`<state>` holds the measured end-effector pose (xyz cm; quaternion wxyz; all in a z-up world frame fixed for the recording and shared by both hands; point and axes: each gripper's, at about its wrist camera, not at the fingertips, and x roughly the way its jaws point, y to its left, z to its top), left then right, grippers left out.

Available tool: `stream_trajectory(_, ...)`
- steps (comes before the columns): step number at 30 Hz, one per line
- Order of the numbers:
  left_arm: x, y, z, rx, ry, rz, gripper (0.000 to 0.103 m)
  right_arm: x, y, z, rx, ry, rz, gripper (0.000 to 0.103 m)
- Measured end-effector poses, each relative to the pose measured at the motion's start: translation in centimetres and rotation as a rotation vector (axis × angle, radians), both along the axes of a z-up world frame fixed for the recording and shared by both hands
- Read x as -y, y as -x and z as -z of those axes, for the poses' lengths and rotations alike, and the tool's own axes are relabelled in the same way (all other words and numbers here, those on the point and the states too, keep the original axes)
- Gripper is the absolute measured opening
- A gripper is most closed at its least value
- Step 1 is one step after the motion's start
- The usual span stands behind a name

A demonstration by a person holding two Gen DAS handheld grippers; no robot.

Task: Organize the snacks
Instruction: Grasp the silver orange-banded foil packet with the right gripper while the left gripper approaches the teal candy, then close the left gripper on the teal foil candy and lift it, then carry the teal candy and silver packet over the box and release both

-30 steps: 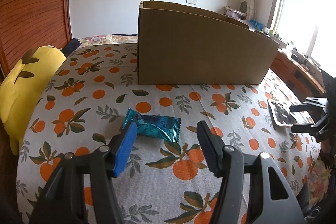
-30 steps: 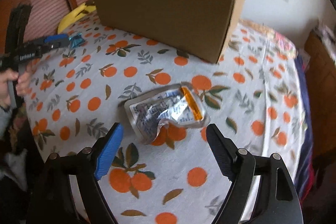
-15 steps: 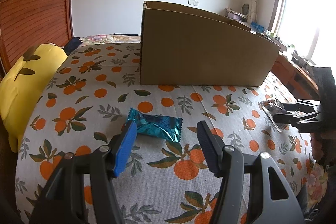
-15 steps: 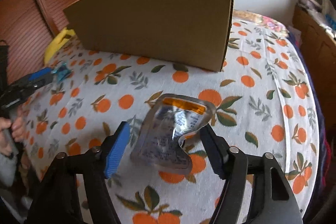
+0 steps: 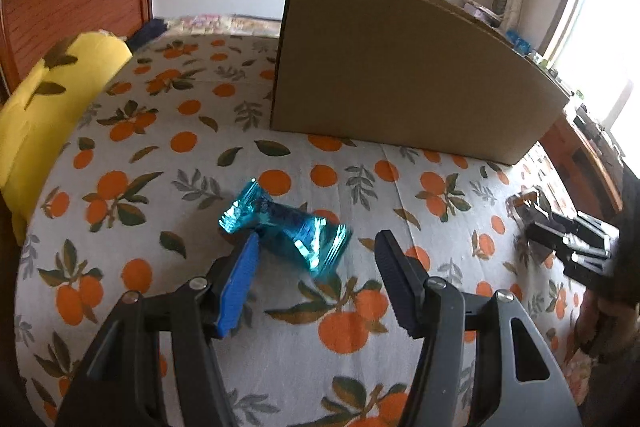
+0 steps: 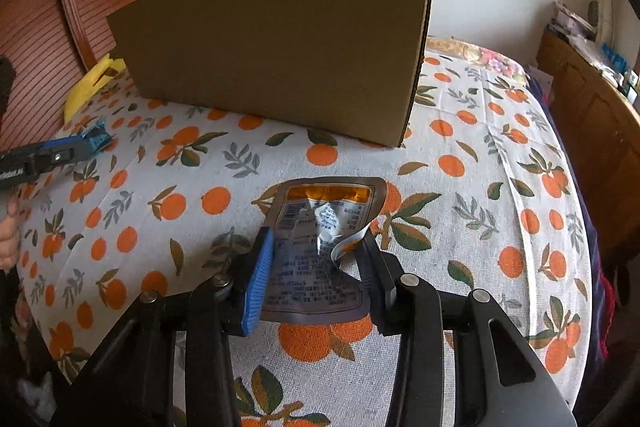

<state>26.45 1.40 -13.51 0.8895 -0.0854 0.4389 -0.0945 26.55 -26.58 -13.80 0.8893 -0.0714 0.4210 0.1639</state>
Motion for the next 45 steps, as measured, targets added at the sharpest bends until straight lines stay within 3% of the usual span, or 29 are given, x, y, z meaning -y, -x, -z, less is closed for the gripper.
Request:
stream_trajectory(7, 0.9, -1.9, 0.2, -0.014, -0.062, -0.02, 0.059, 0.0, 0.0, -0.2, 0.0, 0.0, 0.0, 0.041)
stream_trajectory(12, 1.0, -1.6, 0.3, 0.0, -0.107, -0.013, 0.02, -0.2, -0.2, -0.4, 0.002, 0.004, 0.001, 0.039)
stream_trajectory(20, 0.4, 0.4, -1.2, 0.076, -0.101, 0.001, 0.02, 0.7, 0.2, -1.2, 0.019, -0.032, 0.004, 0.023)
stream_trajectory(25, 0.4, 1.1, -2.8, 0.117, -0.073, 0.008, 0.02, 0.1, 0.5, -2.1, 0.034, -0.022, -0.005, 0.022)
stream_trajectory(33, 2.0, 2.0, -5.9, 0.186, -0.062, 0.056, 0.02, 1.3, 1.4, -6.4, 0.105, -0.082, 0.008, 0.022)
stream_trajectory(45, 5.0, 0.8, -12.8, 0.319, -0.109, 0.131, 0.02, 2.0, 1.2, -13.1, 0.213, -0.071, -0.001, 0.023)
